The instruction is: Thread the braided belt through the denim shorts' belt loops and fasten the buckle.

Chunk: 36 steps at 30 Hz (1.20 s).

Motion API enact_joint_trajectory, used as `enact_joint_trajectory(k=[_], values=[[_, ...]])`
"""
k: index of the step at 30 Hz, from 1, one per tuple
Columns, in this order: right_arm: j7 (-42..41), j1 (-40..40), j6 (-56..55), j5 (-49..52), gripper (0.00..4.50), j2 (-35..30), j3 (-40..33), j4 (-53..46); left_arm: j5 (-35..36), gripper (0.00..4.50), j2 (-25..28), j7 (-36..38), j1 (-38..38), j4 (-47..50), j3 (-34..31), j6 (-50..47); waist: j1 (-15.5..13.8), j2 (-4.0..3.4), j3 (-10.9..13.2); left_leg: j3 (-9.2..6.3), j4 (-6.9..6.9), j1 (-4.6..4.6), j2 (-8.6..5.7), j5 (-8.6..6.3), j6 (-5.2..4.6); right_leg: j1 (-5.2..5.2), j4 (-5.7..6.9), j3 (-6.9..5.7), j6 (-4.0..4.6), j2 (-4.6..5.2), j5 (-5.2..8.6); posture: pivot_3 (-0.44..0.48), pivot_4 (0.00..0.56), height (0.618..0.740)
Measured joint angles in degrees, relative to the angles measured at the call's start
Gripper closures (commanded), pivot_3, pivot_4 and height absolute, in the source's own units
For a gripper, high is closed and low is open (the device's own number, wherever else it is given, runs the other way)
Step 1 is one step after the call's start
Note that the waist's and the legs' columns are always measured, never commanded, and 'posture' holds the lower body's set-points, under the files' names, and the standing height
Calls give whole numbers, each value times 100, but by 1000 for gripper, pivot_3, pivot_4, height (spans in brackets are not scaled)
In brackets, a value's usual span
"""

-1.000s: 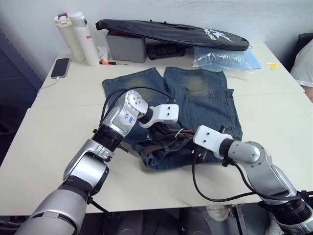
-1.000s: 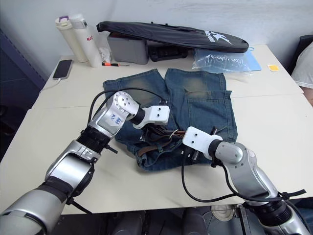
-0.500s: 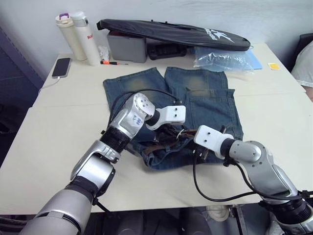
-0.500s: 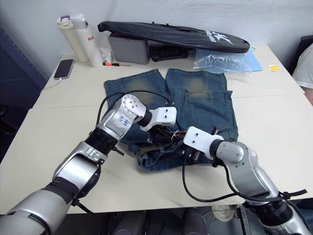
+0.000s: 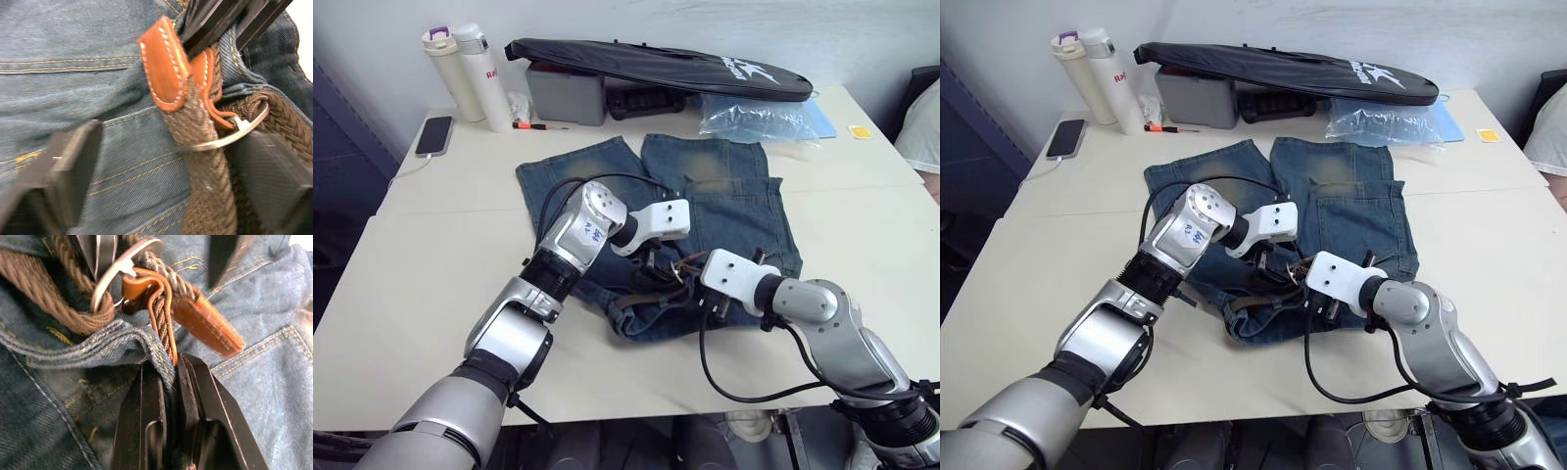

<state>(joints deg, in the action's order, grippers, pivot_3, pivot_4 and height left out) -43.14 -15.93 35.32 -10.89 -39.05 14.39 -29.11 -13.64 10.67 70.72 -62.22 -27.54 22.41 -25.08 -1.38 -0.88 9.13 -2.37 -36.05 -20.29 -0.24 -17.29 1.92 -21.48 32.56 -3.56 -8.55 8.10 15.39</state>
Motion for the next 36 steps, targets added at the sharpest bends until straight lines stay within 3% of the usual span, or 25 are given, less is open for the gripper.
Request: enact_joint_trajectory(k=[11, 18, 22, 34, 36], values=[[4, -58, -48, 5, 4500, 94, 90, -10, 47, 52, 455, 513, -412, 221, 302, 248, 14, -1, 0, 0, 4, 1, 2, 0, -1, -2, 0, 1, 1, -3, 1, 0, 150, 740], [20, -51, -11, 2, 4500, 70, -26, -207, 519, 52, 514, 245, -531, 231, -335, -472, 16, 0, 0, 0, 4, 0, 3, -1, -3, -3, 1, 1, 1, -3, 1, 0, 150, 740], [-75, 83, 80, 49, 4500, 42, 154, -187, 979, 52, 620, 9, -726, 711, -834, -924, 17, -1, -1, 1, 3, 2, 3, -2, -3, -2, 1, 4, 1, -3, 1, 0, 150, 740], [-270, 80, 86, 105, 4500, -102, 153, -199, 1555, 52, 1054, -108, -281, 1633, -790, -1801, 24, -3, -3, 1, 4, 7, 5, 0, -1, -1, 9, 6, 2, -6, 1, 0, 150, 740], [-338, 123, 92, 174, 3502, -113, 138, -221, 1619, 0, 1207, -90, -97, 1798, -770, -1935, 36, -4, -4, 1, 5, 9, 6, 0, -1, -2, 11, 7, 4, -7, 3, 0, 150, 740]])
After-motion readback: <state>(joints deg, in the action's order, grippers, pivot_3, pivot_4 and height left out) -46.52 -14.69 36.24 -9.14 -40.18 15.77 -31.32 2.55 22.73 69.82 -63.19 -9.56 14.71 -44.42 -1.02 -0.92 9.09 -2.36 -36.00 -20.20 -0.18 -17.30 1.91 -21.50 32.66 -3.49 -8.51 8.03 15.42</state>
